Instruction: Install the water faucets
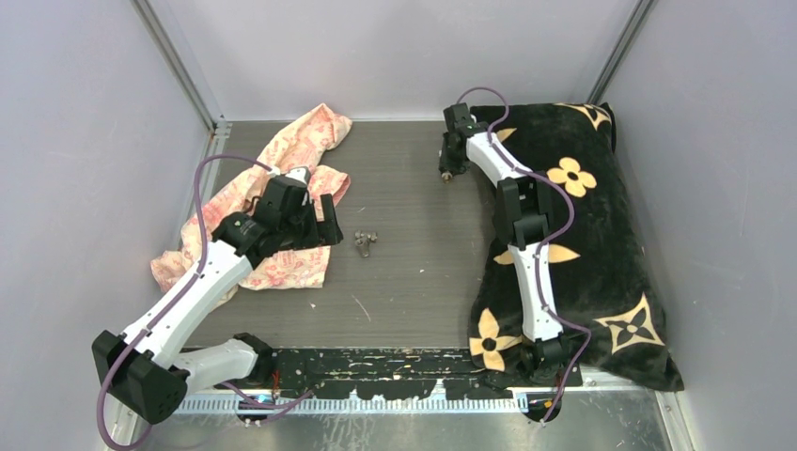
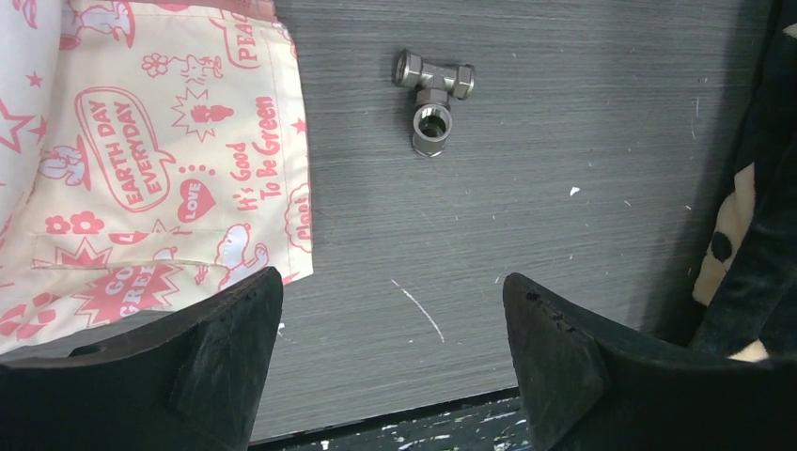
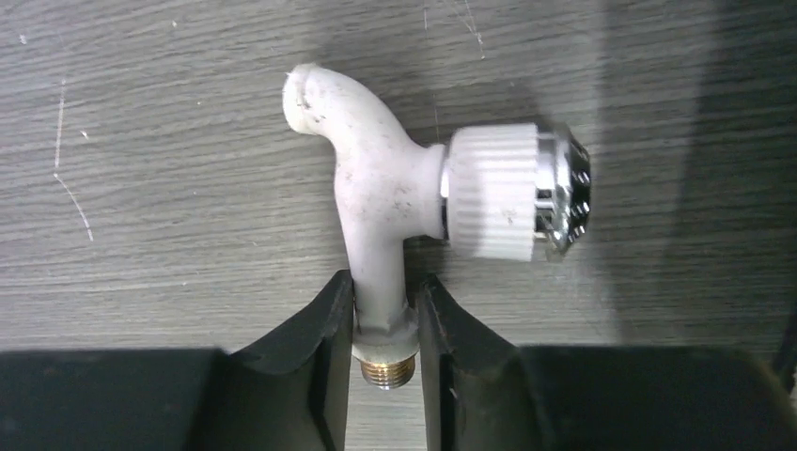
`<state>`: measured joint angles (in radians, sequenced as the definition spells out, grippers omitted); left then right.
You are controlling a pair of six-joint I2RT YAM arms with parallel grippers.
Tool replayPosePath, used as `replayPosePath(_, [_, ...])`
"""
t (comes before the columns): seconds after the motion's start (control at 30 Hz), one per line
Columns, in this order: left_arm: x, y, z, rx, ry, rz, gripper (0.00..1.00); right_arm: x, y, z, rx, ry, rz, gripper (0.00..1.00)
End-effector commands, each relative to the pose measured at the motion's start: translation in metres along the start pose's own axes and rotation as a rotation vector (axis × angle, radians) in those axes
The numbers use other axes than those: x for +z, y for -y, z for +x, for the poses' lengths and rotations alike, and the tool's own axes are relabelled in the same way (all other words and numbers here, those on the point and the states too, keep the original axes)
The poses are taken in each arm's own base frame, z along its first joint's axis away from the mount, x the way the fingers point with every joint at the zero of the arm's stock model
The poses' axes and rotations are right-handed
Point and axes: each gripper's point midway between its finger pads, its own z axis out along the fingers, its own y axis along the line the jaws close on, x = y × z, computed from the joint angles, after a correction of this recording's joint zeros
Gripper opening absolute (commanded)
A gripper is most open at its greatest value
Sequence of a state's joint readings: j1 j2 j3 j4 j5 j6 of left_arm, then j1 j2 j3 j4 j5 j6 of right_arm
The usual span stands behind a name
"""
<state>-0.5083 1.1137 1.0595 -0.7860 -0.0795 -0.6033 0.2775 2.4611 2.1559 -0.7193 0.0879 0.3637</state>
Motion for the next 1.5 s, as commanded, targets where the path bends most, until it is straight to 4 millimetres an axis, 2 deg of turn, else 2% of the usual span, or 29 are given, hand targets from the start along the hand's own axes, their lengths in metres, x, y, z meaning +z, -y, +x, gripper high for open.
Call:
replayPosePath(0.0, [-0.006,0.012,-0.015,-0.017,0.064,0.064,0.86,-0.035,-0.017,-0.002,0.030,0.013,-0.063,0.21])
replayPosePath(0.1, [-0.004,0.012,-0.015,-0.014,0.059,0.057,0.87,-0.052,-0.017,0.020,0.099,-0.007,-0.050,0.20])
replayPosePath(0.13, [-0.002,0.011,-0.015,-0.016,0.057,0.049,0.88,-0.055,-0.014,0.038,0.126,-0.040,-0.030,0.20])
replayPosePath(0.2, [0.002,0.010,-0.014,-0.016,0.045,0.038,0.90,-0.070,-0.018,0.055,0.219,-0.053,-0.016,0.21])
replayPosePath(0.23, [0.003,0.010,-0.014,-0.016,0.043,0.035,0.90,-0.071,-0.019,0.079,0.264,-0.092,-0.018,0.21])
replayPosePath(0.27, [0.004,0.010,-0.014,-0.016,0.043,0.035,0.91,-0.082,-0.030,0.089,0.319,-0.095,-0.059,0.21])
replayPosePath(0.33, [0.009,0.011,-0.014,-0.014,0.040,0.039,0.91,-0.093,-0.057,0.118,0.424,-0.137,-0.153,0.24])
replayPosePath(0.37, [0.011,0.012,-0.015,-0.014,0.040,0.041,0.91,-0.099,-0.070,0.130,0.476,-0.156,-0.193,0.29])
replayPosePath(0.4, [0.012,0.014,-0.015,-0.013,0.037,0.045,0.91,-0.105,-0.082,0.138,0.536,-0.168,-0.237,0.39])
replayPosePath(0.47, [0.013,0.016,-0.016,-0.006,0.030,0.050,0.92,-0.122,-0.114,0.142,0.598,-0.178,-0.363,0.60])
replayPosePath(0.53, [0.013,0.019,-0.016,0.008,0.022,0.066,0.93,-0.145,-0.136,0.142,0.546,-0.204,-0.435,0.72])
replayPosePath(0.63, [0.007,0.035,-0.009,0.075,-0.021,0.170,0.93,-0.187,-0.156,0.136,0.426,-0.247,-0.562,0.74])
replayPosePath(0.7, [0.005,0.037,-0.008,0.097,-0.019,0.187,0.93,-0.209,-0.145,0.132,0.322,-0.198,-0.559,0.73])
replayPosePath(0.8, [0.004,0.031,-0.008,0.112,0.005,0.174,0.95,-0.225,-0.101,0.114,0.125,-0.005,-0.414,0.75])
replayPosePath(0.83, [0.005,0.030,-0.009,0.117,0.018,0.172,0.95,-0.225,-0.085,0.105,0.059,0.074,-0.354,0.76])
replayPosePath(0.9, [0.005,0.029,-0.011,0.120,0.047,0.177,0.95,-0.225,-0.065,0.102,-0.089,0.130,-0.298,0.77])
replayPosePath(0.97, [0.004,0.029,-0.014,0.119,0.081,0.186,0.95,-0.216,-0.048,0.110,-0.215,0.077,-0.212,0.77])
replayPosePath(1.07, [0.003,0.031,-0.020,0.110,0.120,0.194,0.95,-0.202,-0.036,0.124,-0.314,-0.048,-0.137,0.80])
replayPosePath(1.27, [0.007,0.032,-0.001,0.157,-0.025,0.192,0.96,-0.160,-0.033,0.152,-0.392,-0.202,-0.108,0.82])
replayPosePath(1.37, [0.010,0.033,0.005,0.151,-0.057,0.202,0.96,-0.150,-0.043,0.167,-0.391,-0.263,-0.171,0.82])
replayPosePath(1.47, [0.012,0.032,0.007,0.141,-0.061,0.198,0.96,-0.144,-0.042,0.177,-0.385,-0.285,-0.183,0.81])
